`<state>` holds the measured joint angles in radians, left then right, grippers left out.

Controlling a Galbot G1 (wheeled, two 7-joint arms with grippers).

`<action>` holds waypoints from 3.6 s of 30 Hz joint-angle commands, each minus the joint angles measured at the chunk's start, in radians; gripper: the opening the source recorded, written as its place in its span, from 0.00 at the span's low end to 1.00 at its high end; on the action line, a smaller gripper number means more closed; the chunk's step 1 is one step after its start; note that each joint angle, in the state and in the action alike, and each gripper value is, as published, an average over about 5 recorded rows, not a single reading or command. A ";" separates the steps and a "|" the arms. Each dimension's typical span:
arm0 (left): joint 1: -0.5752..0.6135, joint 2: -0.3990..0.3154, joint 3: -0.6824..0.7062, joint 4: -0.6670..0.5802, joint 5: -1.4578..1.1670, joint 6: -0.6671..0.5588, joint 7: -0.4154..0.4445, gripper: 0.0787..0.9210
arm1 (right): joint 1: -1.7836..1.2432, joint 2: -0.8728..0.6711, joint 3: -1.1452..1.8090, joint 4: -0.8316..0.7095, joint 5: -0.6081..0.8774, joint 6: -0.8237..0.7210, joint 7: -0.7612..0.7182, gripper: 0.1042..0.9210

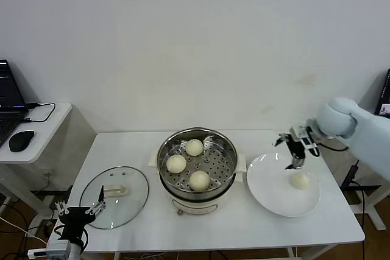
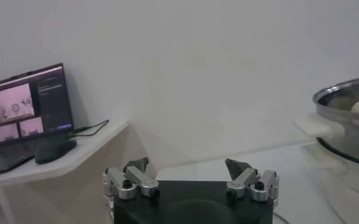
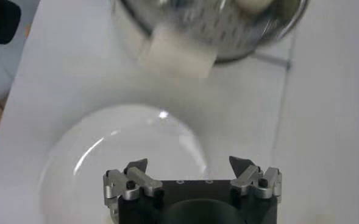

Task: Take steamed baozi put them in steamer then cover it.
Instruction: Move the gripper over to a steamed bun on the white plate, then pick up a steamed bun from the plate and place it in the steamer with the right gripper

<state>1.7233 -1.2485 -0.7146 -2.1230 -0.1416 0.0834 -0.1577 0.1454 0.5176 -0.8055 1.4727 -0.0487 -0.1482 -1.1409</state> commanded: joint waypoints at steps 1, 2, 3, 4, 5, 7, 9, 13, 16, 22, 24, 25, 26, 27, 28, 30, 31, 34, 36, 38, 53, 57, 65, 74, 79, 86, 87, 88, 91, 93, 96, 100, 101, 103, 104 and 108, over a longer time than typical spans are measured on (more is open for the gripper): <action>0.004 0.001 0.001 0.001 0.003 0.000 0.000 0.88 | -0.347 -0.068 0.291 -0.125 -0.168 0.073 -0.009 0.88; 0.005 0.001 0.000 0.001 0.004 0.000 0.000 0.88 | -0.361 -0.060 0.301 -0.139 -0.181 0.077 -0.006 0.88; 0.006 0.001 -0.001 0.000 0.004 0.000 0.000 0.88 | -0.372 -0.052 0.308 -0.153 -0.193 0.080 -0.003 0.88; 0.007 0.000 -0.002 0.000 0.004 0.001 0.000 0.88 | -0.383 -0.044 0.316 -0.165 -0.205 0.082 0.001 0.88; 0.008 0.000 -0.004 -0.001 0.004 0.001 0.000 0.88 | -0.393 -0.035 0.323 -0.177 -0.216 0.084 0.004 0.88; 0.011 -0.001 -0.007 -0.003 0.004 0.001 0.000 0.88 | -0.412 -0.015 0.339 -0.201 -0.238 0.084 0.011 0.88; 0.014 -0.001 -0.011 -0.004 0.004 0.001 0.000 0.88 | -0.426 0.005 0.352 -0.226 -0.255 0.084 0.018 0.88; 0.017 -0.002 -0.016 -0.005 0.004 0.001 0.000 0.88 | -0.441 0.041 0.361 -0.270 -0.282 0.086 0.028 0.88; 0.018 -0.003 -0.016 -0.004 0.004 0.001 0.000 0.88 | -0.445 0.068 0.362 -0.295 -0.293 0.086 0.039 0.88; 0.017 -0.004 -0.016 -0.003 0.005 0.001 0.000 0.88 | -0.440 0.121 0.361 -0.337 -0.291 0.073 0.061 0.88; 0.016 -0.004 -0.016 -0.002 0.005 0.001 0.001 0.88 | -0.436 0.136 0.361 -0.348 -0.286 0.066 0.069 0.88; 0.015 -0.004 -0.016 -0.001 0.004 0.001 0.001 0.88 | -0.434 0.142 0.360 -0.353 -0.287 0.064 0.072 0.88; 0.014 -0.003 -0.016 0.000 0.004 0.001 0.001 0.88 | -0.431 0.148 0.360 -0.358 -0.289 0.063 0.075 0.88; 0.013 -0.003 -0.016 0.001 0.004 0.001 0.001 0.88 | -0.429 0.154 0.359 -0.363 -0.292 0.061 0.076 0.88; 0.012 -0.004 -0.015 0.001 0.004 0.001 0.001 0.88 | -0.427 0.158 0.359 -0.367 -0.295 0.060 0.076 0.88; 0.011 -0.005 -0.014 0.003 0.004 0.001 0.001 0.88 | -0.426 0.163 0.357 -0.373 -0.302 0.057 0.077 0.88; 0.011 -0.005 -0.014 0.004 0.004 0.001 0.001 0.88 | -0.426 0.164 0.357 -0.375 -0.307 0.055 0.077 0.88; 0.011 -0.005 -0.014 0.007 0.004 0.001 0.000 0.88 | -0.424 0.165 0.356 -0.380 -0.317 0.053 0.078 0.86; 0.010 -0.005 -0.014 0.009 0.004 0.000 0.000 0.88 | -0.422 0.166 0.356 -0.384 -0.321 0.051 0.080 0.84; 0.009 -0.006 -0.014 0.011 0.003 0.000 0.000 0.88 | -0.421 0.168 0.357 -0.389 -0.325 0.049 0.085 0.81; 0.013 -0.007 -0.014 -0.004 0.004 0.000 0.000 0.88 | -0.371 0.134 0.318 -0.331 -0.286 0.035 0.073 0.62; 0.010 -0.005 -0.012 -0.005 0.004 0.000 0.000 0.88 | -0.298 0.078 0.249 -0.260 -0.224 0.003 0.059 0.61; 0.006 -0.001 -0.009 -0.008 0.004 0.000 0.000 0.88 | -0.019 -0.012 0.045 -0.103 -0.045 -0.099 0.031 0.61; -0.006 -0.002 0.001 -0.017 0.004 0.003 -0.001 0.88 | 0.352 0.060 -0.234 0.094 0.238 -0.256 0.104 0.63; -0.012 -0.005 0.007 -0.028 0.004 0.005 -0.001 0.88 | 0.476 0.177 -0.322 0.139 0.372 -0.372 0.166 0.63; -0.013 -0.012 0.008 -0.029 0.004 0.004 -0.001 0.88 | 0.507 0.324 -0.380 0.144 0.560 -0.490 0.265 0.63; -0.014 -0.013 0.008 -0.030 0.004 0.004 -0.001 0.88 | 0.501 0.341 -0.382 0.145 0.589 -0.508 0.283 0.63; -0.014 -0.014 0.008 -0.030 0.004 0.004 -0.001 0.88 | 0.493 0.357 -0.382 0.145 0.613 -0.527 0.303 0.63; -0.015 -0.017 0.009 -0.032 0.005 0.004 -0.002 0.88 | 0.453 0.402 -0.380 0.138 0.653 -0.568 0.360 0.63; -0.015 -0.019 0.009 -0.034 0.005 0.004 -0.002 0.88 | 0.422 0.427 -0.383 0.126 0.655 -0.579 0.390 0.63; -0.012 -0.020 0.005 -0.034 0.004 0.003 -0.001 0.88 | 0.382 0.449 -0.398 0.108 0.642 -0.580 0.420 0.63; -0.008 -0.021 0.000 -0.029 0.003 0.000 -0.001 0.88 | 0.336 0.456 -0.418 0.089 0.622 -0.580 0.431 0.63; -0.008 -0.022 0.000 -0.028 0.003 0.000 -0.001 0.88 | 0.328 0.457 -0.420 0.086 0.617 -0.580 0.431 0.63; -0.009 -0.021 -0.001 -0.027 0.002 0.000 -0.001 0.88 | 0.312 0.458 -0.423 0.076 0.606 -0.580 0.430 0.63; -0.010 -0.021 0.000 -0.027 0.002 0.000 -0.001 0.88 | 0.306 0.459 -0.423 0.072 0.601 -0.580 0.429 0.63; -0.015 -0.022 0.003 -0.027 0.003 0.001 -0.001 0.88 | 0.291 0.459 -0.426 0.053 0.575 -0.580 0.420 0.63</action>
<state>1.7098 -1.2702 -0.7132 -2.1516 -0.1387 0.0832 -0.1593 0.4801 0.9285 -1.1951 1.5480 0.5082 -0.6860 -0.7672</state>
